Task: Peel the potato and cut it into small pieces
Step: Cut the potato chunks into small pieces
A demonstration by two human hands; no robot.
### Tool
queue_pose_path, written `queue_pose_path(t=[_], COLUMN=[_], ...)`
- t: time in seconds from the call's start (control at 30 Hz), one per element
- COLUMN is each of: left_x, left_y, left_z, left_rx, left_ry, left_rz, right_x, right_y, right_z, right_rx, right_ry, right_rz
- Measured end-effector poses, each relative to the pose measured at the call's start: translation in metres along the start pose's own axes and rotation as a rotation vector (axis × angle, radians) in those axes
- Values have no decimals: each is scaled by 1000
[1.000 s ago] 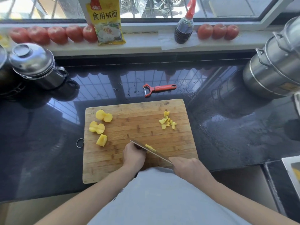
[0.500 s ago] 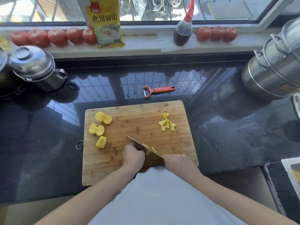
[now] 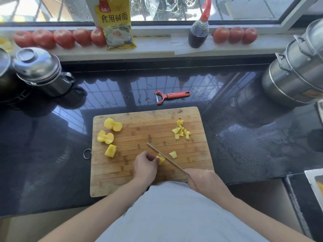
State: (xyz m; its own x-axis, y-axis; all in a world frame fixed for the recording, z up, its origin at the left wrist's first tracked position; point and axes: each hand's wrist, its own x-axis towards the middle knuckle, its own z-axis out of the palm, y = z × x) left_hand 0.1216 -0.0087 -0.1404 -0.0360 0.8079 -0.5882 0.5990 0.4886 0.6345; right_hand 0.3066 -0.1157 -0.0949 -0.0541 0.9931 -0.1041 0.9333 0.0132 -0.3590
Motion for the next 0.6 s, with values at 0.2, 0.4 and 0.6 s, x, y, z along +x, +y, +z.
queue_pose_path(t=[0.2,0.4,0.6], left_x=[0,-2,2], left_y=[-1,1,-1], left_z=[-1,-3,-1], left_rx=[-20,-23,-8], left_ry=[-14,-13,-14], left_rz=[22,33,8], right_x=[-5,-9,-13], right_y=[4,6,8], right_z=[3,0,-7], right_rx=[-70,-61,-105], right_ry=[18,-7,-148], right_rz=[-41,-37,23])
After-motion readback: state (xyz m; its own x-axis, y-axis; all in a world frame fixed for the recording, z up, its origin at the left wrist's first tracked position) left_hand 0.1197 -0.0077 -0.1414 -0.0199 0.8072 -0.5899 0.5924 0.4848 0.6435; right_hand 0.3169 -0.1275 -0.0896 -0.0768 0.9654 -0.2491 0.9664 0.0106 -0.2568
